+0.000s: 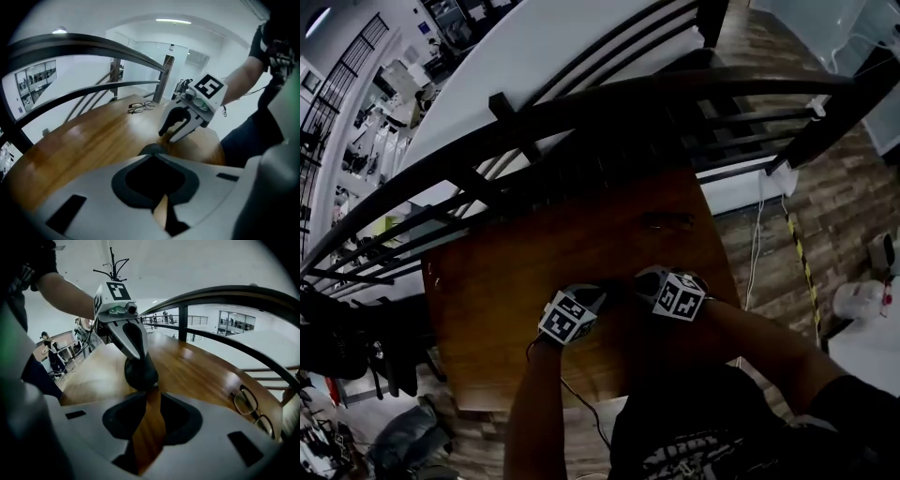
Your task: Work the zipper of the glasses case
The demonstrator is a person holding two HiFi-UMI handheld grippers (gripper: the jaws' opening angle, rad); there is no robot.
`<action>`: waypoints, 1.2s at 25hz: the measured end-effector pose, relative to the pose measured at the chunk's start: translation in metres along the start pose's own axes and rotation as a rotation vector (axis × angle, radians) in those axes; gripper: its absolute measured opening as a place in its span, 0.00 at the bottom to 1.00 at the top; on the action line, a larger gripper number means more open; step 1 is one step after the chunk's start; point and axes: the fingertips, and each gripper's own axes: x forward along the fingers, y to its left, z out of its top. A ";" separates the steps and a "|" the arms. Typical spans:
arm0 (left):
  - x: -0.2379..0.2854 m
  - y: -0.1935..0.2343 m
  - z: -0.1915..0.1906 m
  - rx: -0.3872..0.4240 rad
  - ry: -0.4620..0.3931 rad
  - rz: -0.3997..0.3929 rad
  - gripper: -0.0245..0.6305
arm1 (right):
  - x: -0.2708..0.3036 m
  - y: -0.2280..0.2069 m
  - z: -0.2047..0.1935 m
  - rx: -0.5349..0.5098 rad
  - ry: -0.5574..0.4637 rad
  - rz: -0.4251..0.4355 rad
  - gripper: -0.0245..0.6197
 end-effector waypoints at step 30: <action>0.010 0.005 -0.001 -0.133 0.054 -0.018 0.05 | 0.018 0.019 -0.010 -0.125 0.058 0.212 0.04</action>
